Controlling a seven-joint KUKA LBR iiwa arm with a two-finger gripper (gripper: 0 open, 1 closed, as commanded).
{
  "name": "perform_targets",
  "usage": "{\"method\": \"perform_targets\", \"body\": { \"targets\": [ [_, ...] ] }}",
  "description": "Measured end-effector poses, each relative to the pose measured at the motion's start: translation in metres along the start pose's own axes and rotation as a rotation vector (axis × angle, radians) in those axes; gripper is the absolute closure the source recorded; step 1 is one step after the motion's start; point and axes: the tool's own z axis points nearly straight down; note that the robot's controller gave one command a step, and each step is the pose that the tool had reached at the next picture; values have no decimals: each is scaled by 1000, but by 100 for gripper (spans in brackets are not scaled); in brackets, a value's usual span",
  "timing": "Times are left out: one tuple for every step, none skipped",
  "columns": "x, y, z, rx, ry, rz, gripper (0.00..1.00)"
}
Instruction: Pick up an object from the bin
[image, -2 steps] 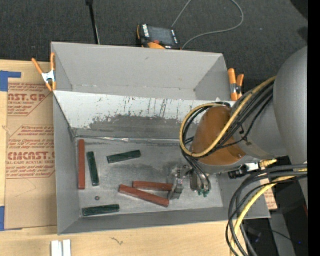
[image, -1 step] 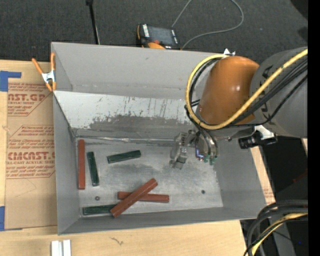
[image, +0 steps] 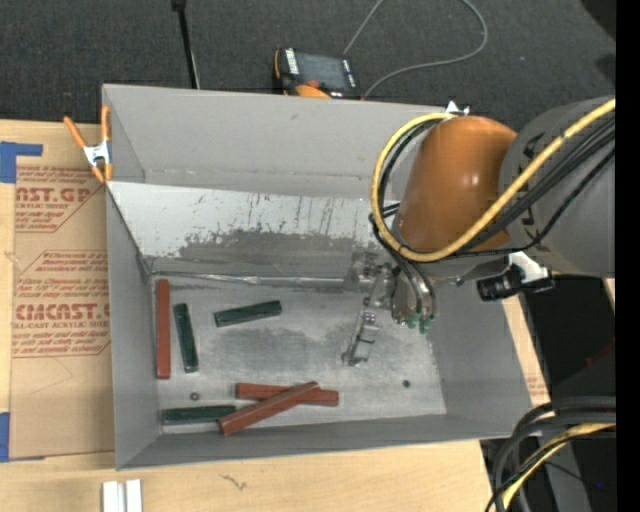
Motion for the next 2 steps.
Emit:
{"method": "perform_targets", "body": {
  "targets": [
    [23, 16, 119, 1, 10, -120, 0],
    [42, 22, 148, -2, -1, -159, 0]
  ]
}}
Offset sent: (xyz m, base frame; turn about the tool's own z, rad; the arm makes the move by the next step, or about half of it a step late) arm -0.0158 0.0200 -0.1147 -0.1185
